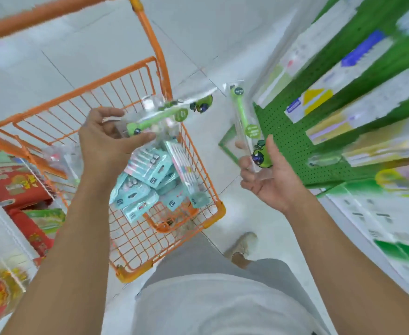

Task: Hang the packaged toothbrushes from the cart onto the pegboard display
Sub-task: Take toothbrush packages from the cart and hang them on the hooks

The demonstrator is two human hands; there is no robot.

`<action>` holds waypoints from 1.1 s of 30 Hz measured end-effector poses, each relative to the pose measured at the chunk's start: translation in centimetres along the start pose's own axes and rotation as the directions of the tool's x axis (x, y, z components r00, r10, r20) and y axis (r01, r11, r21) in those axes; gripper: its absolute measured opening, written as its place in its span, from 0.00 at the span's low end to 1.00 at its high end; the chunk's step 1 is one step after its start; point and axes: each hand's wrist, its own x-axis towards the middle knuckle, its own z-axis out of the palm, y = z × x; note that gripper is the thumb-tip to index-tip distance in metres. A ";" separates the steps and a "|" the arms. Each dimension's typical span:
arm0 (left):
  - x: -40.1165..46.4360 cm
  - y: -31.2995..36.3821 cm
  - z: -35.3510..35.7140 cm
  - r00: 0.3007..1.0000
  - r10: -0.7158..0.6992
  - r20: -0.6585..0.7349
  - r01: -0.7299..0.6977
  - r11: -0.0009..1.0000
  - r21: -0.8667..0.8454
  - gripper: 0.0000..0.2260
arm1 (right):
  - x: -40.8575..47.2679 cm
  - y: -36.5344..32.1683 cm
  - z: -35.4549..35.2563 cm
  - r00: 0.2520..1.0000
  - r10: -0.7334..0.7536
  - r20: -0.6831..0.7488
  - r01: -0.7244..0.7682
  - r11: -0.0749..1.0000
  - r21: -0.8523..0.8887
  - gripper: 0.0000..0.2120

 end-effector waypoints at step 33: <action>-15.3 -19.3 44.0 0.491 -0.303 0.817 0.164 0.953 0.255 0.21 | -2.8 8.6 -37.3 0.822 -0.337 -0.459 0.235 0.935 -0.266 0.14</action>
